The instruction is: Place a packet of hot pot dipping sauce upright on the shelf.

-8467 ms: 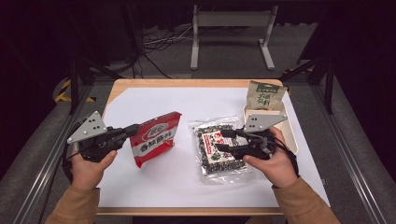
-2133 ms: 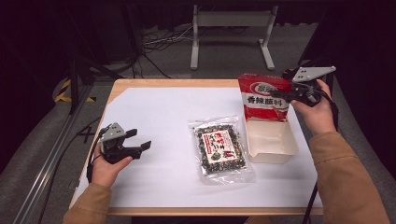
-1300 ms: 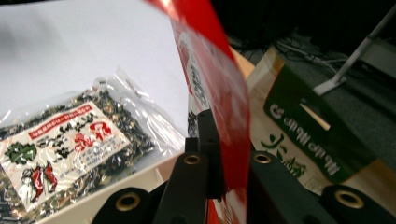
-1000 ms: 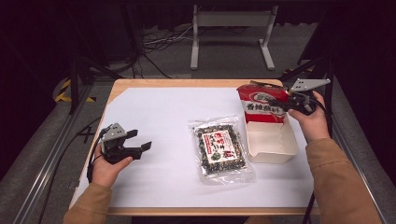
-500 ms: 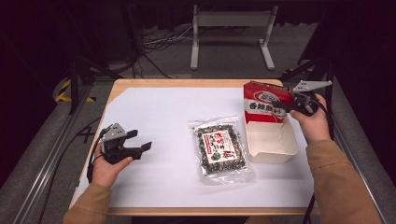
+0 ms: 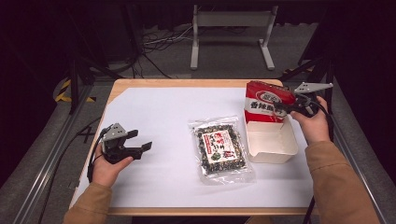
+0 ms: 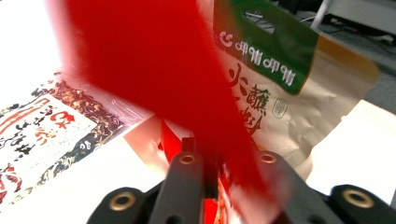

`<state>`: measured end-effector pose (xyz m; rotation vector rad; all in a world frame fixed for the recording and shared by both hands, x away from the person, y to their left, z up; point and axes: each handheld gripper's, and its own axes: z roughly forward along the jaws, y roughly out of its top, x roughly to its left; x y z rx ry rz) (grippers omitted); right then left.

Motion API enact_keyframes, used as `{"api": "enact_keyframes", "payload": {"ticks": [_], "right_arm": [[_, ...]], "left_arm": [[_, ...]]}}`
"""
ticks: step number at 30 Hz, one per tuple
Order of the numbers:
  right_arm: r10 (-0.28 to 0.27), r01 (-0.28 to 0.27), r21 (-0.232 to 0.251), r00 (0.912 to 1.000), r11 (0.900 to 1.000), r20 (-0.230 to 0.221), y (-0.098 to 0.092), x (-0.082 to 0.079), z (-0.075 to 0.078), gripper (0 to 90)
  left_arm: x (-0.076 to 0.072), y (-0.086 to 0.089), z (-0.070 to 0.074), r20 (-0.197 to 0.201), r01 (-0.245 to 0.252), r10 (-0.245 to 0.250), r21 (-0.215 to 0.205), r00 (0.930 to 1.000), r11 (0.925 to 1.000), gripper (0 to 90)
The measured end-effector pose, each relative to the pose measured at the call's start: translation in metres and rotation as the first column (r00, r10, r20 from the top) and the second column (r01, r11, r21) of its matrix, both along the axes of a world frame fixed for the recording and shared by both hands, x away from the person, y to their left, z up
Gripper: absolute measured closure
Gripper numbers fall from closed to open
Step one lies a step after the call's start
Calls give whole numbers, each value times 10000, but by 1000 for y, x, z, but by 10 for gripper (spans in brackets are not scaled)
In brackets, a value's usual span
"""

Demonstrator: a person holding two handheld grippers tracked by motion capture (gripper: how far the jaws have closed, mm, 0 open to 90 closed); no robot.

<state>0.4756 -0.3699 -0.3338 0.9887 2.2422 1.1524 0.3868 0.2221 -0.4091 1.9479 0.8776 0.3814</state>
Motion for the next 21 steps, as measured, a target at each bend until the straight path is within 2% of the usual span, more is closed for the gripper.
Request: {"api": "enact_keyframes", "payload": {"ticks": [2, 3, 5, 6, 8, 10, 12, 16, 17, 18, 19, 21], "right_arm": [[-103, 103, 7, 9999, 9999, 55, 0, -1, 1, 791], [-381, 378, 258, 9992, 9990, 109, -1, -2, 1, 681], [-688, 679, 497, 9975, 9965, 178, -3, -4, 2, 563], [-688, 679, 497, 9975, 9965, 178, -3, -4, 2, 563], [-1110, 1084, 1005, 9936, 9890, 209, -5, -8, 4, 463], [-1299, 1259, 1306, 9913, 9834, 226, -8, -12, 5, 398], [-1368, 1307, 1527, 9901, 9796, 301, -9, -16, 7, 372], [-1500, 1381, 1627, 9867, 9770, 631, -11, -29, 13, 335], [-1637, 1490, 1630, 9832, 9753, 809, -9, -37, 17, 326], [-1637, 1490, 1630, 9832, 9753, 809, -9, -37, 17, 326], [-1599, 1435, 1457, 9812, 9789, 1080, -8, -46, 21, 325], [-1693, 1527, 1417, 9789, 9781, 1140, -7, -51, 23, 326]], "left_arm": [[0, 0, 0, 2, -3, 3, 29, 10000, 10000, 226], [1, -2, 0, -54, 31, -31, -28, 10000, 10000, 225], [2, -3, 0, -31, 82, -82, -12, 10000, 10000, 224], [2, -3, 0, -31, 82, -82, -12, 10000, 10000, 223], [3, -4, 0, -3, 106, -106, -3, 9999, 9999, 223], [3, -5, -1, -67, 110, -111, -54, 9999, 9999, 222], [4, -7, 0, -85, 173, -173, -38, 9998, 9998, 221], [7, -11, 0, -31, 282, -282, -29, 9996, 9996, 219], [7, -13, 1, -20, 314, -314, -16, 9995, 9995, 219], [7, -13, 1, -20, 314, -314, -16, 9995, 9995, 219], [7, -14, 2, -57, 345, -346, -101, 9994, 9994, 219], [7, -16, 3, -46, 379, -379, -74, 9993, 9993, 219]]}}
